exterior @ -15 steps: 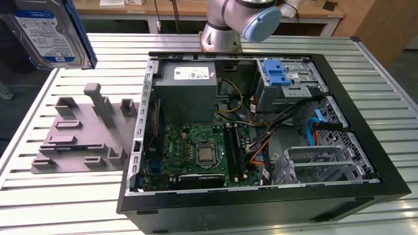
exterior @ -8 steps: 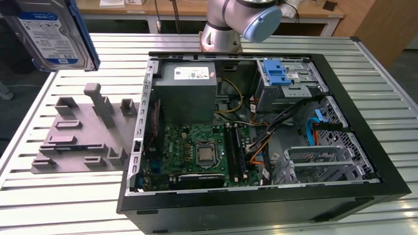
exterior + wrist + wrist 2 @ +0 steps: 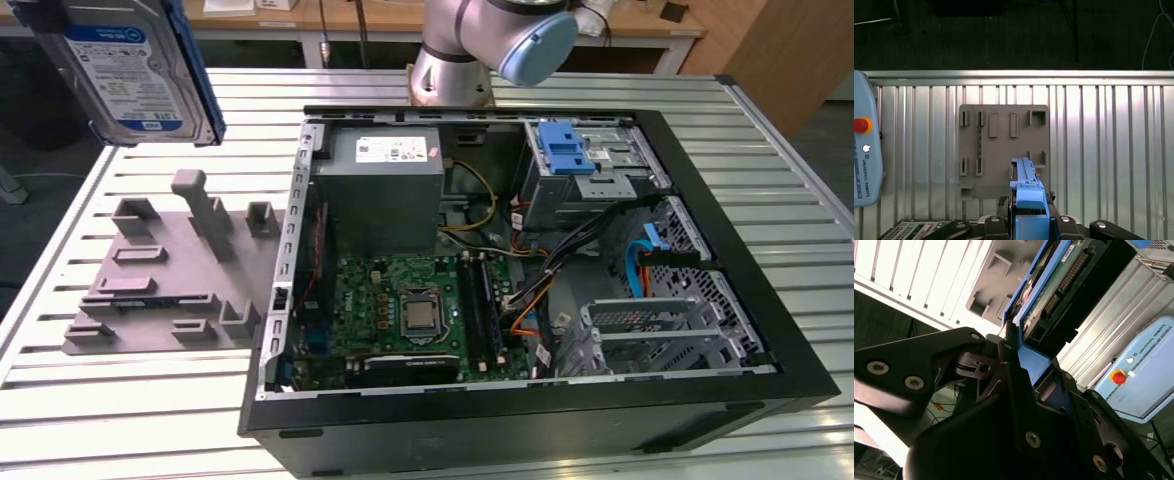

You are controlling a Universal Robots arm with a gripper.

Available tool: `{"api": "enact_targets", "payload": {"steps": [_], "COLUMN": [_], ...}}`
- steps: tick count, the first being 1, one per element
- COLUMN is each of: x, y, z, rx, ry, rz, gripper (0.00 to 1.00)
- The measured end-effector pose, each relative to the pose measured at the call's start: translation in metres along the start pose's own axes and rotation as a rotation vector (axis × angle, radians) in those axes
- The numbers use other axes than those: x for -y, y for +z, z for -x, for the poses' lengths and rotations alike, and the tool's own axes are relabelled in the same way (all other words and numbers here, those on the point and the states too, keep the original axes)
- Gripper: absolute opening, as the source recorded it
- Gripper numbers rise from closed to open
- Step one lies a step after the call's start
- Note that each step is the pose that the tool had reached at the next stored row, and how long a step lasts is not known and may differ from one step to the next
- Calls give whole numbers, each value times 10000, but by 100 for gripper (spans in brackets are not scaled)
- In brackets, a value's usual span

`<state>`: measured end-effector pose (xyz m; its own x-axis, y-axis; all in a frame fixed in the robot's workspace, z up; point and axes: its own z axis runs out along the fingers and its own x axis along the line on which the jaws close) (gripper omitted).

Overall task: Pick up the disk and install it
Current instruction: 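Pick up the disk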

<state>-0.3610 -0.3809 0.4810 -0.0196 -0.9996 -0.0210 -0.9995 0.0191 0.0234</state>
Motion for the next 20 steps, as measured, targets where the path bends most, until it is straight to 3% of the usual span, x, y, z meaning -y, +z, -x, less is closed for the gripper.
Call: {"api": "enact_targets", "payload": {"steps": [6, 12, 20], "x": [145, 220, 377], "y": [-3, -4, -9], "z": [1, 2, 5], "rx": [0, 0, 0], "ry": [0, 1, 0], "rz": [10, 11, 12], "gripper": [36, 36, 36]}}
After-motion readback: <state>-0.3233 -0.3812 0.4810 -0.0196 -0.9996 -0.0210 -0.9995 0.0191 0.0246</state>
